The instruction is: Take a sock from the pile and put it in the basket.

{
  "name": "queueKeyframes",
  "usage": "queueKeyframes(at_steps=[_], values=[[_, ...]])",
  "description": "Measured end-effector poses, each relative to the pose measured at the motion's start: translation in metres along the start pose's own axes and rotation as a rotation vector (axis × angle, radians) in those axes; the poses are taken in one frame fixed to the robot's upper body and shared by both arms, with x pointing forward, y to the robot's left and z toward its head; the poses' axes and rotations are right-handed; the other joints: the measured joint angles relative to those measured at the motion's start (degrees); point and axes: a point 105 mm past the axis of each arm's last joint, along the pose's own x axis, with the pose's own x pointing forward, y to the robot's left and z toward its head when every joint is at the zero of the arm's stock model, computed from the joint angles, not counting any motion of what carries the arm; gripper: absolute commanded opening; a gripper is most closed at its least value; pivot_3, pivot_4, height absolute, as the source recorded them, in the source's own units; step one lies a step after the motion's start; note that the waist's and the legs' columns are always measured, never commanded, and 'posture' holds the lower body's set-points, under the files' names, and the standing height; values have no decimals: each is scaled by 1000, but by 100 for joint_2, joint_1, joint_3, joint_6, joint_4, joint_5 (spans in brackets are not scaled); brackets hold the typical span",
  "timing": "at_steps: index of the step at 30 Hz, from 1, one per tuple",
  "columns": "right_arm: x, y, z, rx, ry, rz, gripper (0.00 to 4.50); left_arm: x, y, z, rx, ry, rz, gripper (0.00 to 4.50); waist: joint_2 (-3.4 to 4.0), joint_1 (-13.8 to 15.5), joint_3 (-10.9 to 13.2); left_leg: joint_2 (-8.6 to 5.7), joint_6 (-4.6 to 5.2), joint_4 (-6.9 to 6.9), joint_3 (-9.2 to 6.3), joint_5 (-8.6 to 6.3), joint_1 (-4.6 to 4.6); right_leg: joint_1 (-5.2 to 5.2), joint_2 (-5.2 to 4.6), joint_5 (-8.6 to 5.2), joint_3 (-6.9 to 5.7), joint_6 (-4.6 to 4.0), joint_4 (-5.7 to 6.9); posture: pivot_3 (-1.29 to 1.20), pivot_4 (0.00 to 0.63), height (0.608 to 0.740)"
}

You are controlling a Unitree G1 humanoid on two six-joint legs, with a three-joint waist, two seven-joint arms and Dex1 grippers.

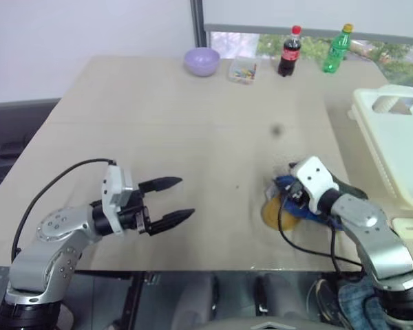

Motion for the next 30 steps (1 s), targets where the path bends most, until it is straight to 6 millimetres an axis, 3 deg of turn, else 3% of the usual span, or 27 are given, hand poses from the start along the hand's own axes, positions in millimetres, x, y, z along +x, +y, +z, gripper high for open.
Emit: queueKeyframes(at_steps=[9,14,16,19,28,30], values=[[-3,4,5,3,96,41,2246,-9,3,0,10,11,37,4500,1,-2,0,0,0,0,-3,0,-3,0,-5,0,-3,-1,-3,0,150,740],[-17,1,41,20,92,89,2246,-10,2,-1,13,8,50,4500,2,-41,2,2,0,0,-12,0,-2,0,-6,0,-10,-1,-3,0,150,740],[-20,-2,44,68,142,105,2246,-10,2,0,14,7,53,4500,3,-48,2,2,0,-1,-14,0,-5,-1,-9,-2,-13,-6,-3,0,150,740],[-22,-3,43,140,199,157,2246,-10,2,0,13,3,60,4500,3,-48,2,0,1,-1,-15,-1,-7,-1,-12,-2,-14,-8,-7,0,150,740],[-21,2,12,191,354,214,2246,-11,-1,-5,-5,9,68,4500,3,-109,3,-3,2,-10,-15,-2,-10,-3,-21,-2,-13,-8,-12,0,150,740],[-20,2,7,197,381,209,1685,-13,-2,-9,-20,15,72,4500,4,-136,3,-3,2,-10,-14,-2,-10,-4,-21,-2,-12,-9,-12,0,150,740]])
